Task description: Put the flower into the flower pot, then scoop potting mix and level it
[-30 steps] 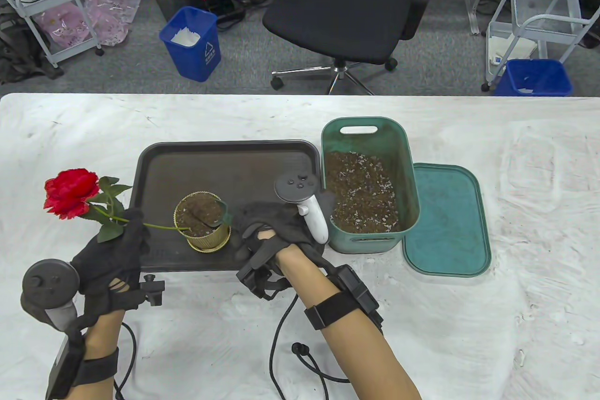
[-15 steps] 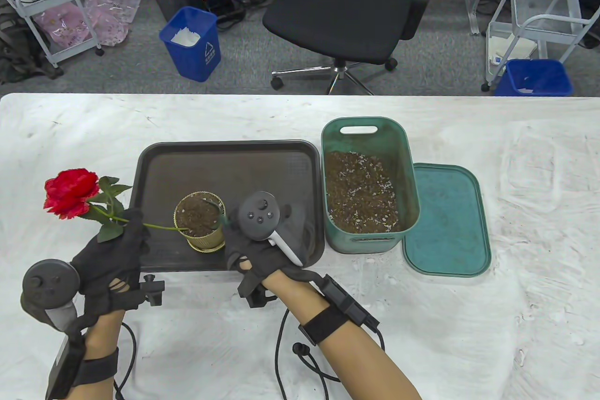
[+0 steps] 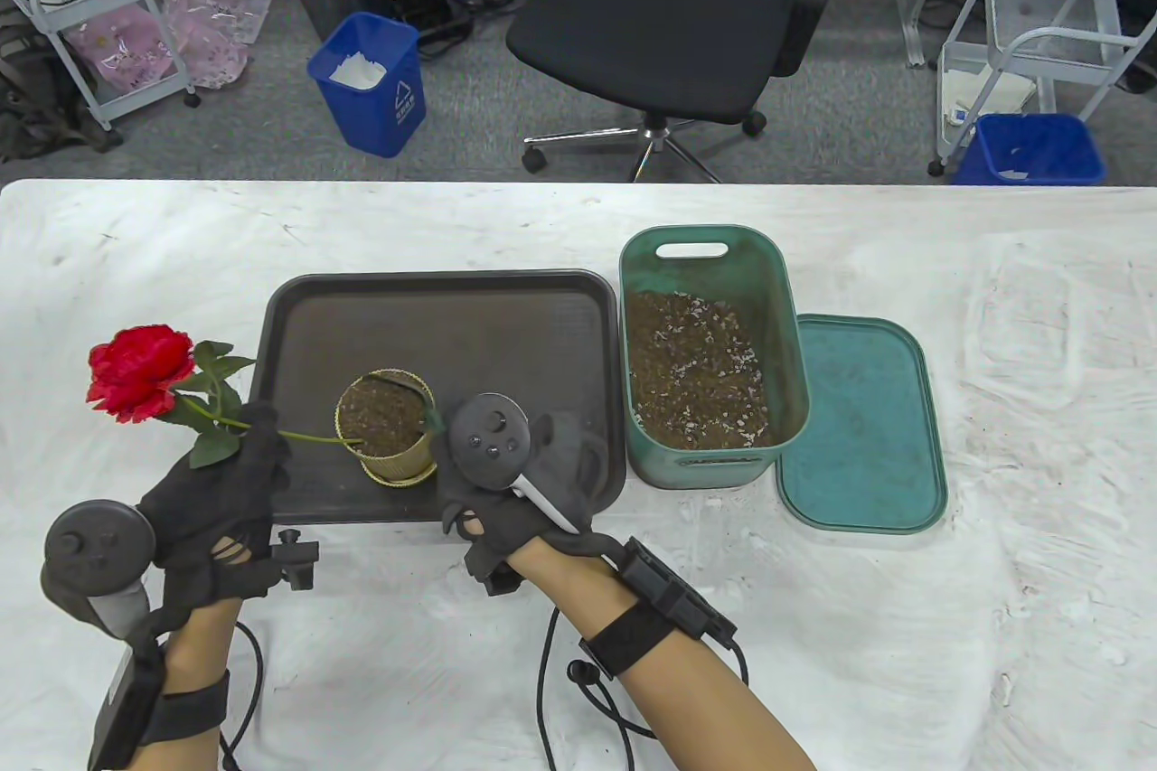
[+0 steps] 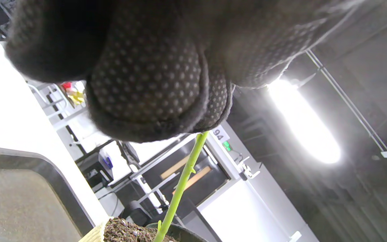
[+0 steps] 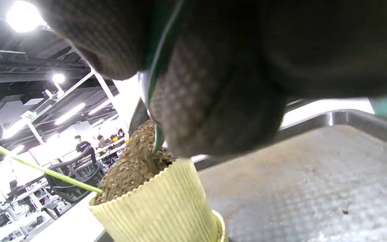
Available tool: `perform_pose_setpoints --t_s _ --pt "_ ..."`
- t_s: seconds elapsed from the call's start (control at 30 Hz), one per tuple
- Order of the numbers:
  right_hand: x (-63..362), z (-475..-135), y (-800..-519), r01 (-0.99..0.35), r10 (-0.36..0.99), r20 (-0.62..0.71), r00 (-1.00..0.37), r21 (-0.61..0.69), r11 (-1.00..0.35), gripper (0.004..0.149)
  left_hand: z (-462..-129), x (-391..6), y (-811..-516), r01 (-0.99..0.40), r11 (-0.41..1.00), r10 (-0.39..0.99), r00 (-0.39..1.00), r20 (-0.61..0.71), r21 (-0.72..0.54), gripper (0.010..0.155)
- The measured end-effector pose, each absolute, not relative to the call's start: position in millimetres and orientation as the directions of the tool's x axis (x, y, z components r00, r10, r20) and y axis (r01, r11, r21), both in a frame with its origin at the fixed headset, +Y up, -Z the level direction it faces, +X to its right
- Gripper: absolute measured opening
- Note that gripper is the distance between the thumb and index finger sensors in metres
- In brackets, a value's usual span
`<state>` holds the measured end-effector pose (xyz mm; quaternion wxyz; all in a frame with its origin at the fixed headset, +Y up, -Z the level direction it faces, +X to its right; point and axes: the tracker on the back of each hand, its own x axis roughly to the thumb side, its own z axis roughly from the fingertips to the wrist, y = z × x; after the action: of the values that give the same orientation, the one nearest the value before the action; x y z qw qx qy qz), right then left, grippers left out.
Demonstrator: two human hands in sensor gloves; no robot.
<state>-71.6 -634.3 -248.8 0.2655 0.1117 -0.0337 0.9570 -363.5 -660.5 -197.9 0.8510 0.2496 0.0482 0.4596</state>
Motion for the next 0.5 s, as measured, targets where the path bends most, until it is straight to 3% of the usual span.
perform_pose_setpoints --t_s 0.5 --pt "-79 -240 -632 -0.328 0.243 0.341 -0.908 -0.216 -0.92 0.052 -198 -363 -662 -0.758 0.453 0.805 0.574 0.15 0.468 0.041"
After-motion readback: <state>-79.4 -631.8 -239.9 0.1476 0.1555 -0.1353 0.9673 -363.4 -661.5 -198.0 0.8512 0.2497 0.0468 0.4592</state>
